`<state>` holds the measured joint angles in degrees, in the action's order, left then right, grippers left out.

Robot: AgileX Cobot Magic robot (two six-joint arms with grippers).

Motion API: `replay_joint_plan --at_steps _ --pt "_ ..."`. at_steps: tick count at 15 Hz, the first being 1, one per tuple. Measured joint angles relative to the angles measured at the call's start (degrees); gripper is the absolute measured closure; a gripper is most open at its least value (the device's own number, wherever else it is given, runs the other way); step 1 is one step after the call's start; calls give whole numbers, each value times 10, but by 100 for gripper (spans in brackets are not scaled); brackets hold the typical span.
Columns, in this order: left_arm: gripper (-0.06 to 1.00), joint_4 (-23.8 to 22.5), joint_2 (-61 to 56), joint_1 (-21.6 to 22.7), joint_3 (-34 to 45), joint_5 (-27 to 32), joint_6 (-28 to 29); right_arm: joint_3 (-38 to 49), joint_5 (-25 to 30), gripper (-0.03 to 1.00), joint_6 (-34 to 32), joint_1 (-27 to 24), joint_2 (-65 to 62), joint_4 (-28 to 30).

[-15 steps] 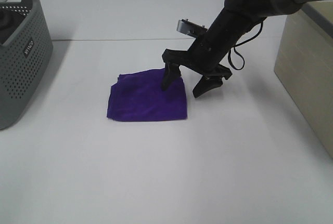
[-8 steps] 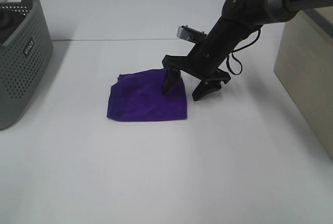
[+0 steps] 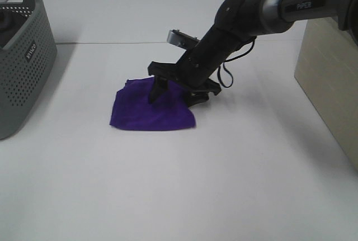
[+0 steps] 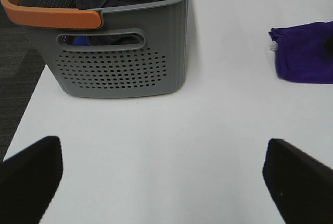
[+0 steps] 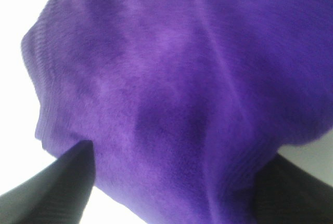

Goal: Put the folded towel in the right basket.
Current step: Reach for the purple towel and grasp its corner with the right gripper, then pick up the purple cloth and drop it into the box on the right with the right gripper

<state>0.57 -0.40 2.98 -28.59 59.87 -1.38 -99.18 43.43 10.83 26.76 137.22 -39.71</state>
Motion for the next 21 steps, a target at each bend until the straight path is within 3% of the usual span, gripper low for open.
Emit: replay_joint_plan --at_steps 2,4,5,9,12,13,14,16,18,21 --pt "-5 0 0 0 0 0 0 -3 -45 41 1 36 11 -28" --pt "-5 0 0 0 0 0 0 -2 -90 79 1 62 21 -30" --pt "-5 0 0 0 0 0 0 -2 -100 91 1 68 22 -32" --pt "-5 0 0 0 0 0 0 -2 -95 92 1 70 19 -26" --pt "-5 0 0 0 0 0 0 -24 -5 92 1 44 -7 -1" --pt "-5 0 0 0 0 0 0 -49 33 92 1 25 -28 6" --pt "-5 0 0 0 0 0 0 -115 108 92 1 -18 -95 41" --pt "-5 0 0 0 0 0 0 -172 170 92 1 -61 -163 94" --pt "-5 0 0 0 0 0 0 -206 202 92 0 -93 -213 127" --pt "-5 0 0 0 0 0 0 -267 251 92 -11 -203 -287 187"
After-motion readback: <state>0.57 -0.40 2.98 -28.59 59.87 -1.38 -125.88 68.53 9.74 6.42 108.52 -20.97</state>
